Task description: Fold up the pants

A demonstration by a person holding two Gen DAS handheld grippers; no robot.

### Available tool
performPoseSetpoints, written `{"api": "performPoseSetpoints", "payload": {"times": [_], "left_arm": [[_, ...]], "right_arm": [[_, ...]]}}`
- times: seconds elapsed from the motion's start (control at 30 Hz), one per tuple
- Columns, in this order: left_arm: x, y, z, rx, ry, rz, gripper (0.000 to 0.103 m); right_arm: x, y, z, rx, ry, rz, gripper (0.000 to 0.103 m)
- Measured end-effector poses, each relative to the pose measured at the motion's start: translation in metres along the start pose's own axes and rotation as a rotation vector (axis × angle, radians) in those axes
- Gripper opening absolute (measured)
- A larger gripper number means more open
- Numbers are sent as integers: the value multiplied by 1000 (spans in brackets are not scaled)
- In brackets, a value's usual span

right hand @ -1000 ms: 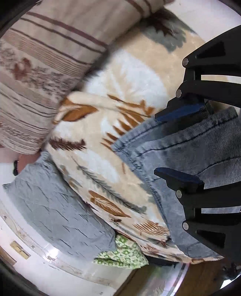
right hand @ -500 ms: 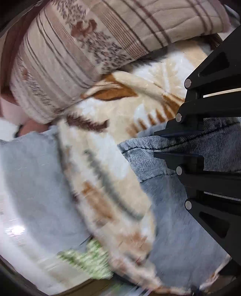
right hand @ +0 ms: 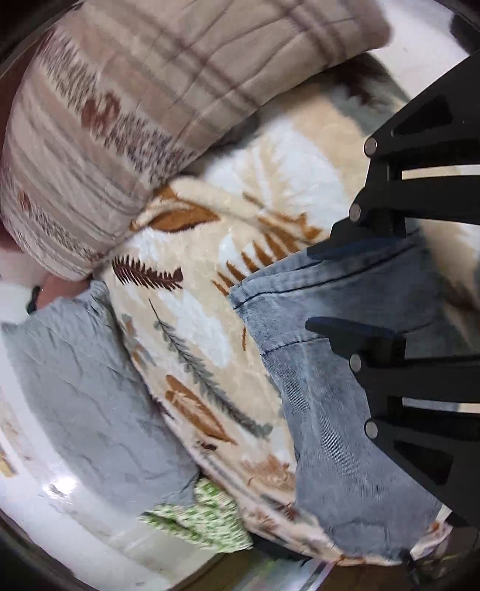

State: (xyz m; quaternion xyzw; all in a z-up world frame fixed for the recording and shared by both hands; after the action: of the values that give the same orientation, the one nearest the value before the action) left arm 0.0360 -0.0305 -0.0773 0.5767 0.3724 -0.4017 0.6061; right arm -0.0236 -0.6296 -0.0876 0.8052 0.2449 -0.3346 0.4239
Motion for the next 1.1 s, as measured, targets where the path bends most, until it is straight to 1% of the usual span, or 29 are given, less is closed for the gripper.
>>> {"api": "performPoseSetpoints", "payload": {"times": [0.17,0.23,0.27,0.4,0.47,0.6,0.7,0.77,0.8,0.87,0.9,0.93,1.0,1.07,1.1], "left_arm": [[-9,0,1,0,12,27,37],[-12,-1,1,2,28,45,41],[-15,-1,0,1,38,58,46],[-28,0,-1,7,78,126,60],[-34,0,-1,22,106,155,63],[-41,-1,1,41,142,198,63],[-42,-1,0,54,150,200,64],[-39,0,-8,44,112,165,64],[-38,0,-16,12,73,142,64],[-29,1,-37,-80,-67,68,64],[-24,1,-44,-114,-110,34,64],[-17,1,-52,-152,-150,-6,64],[-5,3,-63,-207,-181,-56,64],[2,3,-64,-233,-213,-82,64],[7,4,-63,-245,-234,-101,64]], "right_arm": [[-24,-21,7,84,31,21,43],[-29,-28,8,105,35,19,48],[-31,-32,8,114,33,16,51],[-33,-45,10,148,37,2,55],[-33,-51,12,168,40,-10,58],[-29,-61,11,200,52,-32,60],[-29,-65,7,204,65,-44,60],[-30,-66,3,210,78,-43,60],[-32,-67,3,223,95,-38,60],[-34,-66,3,274,156,-25,62],[-34,-67,3,303,191,-17,63],[-33,-67,3,330,228,-12,67],[-27,-69,2,367,274,-18,67],[-17,-69,-2,391,315,-24,67],[-13,-69,-4,392,318,-27,67]]}}
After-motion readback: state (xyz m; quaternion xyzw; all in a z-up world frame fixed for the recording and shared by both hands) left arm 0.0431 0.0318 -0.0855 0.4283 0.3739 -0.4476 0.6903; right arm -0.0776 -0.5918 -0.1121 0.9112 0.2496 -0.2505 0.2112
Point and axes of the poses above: each gripper's, at about its wrist camera, not at the fingertips, and x roughly the way its jaws point, z to its right, y to its top, the point moved 4 cm from there along x, roughly the way its jaws point, and after that the axes turned 8 degrees about y, right-handed, at the moved point
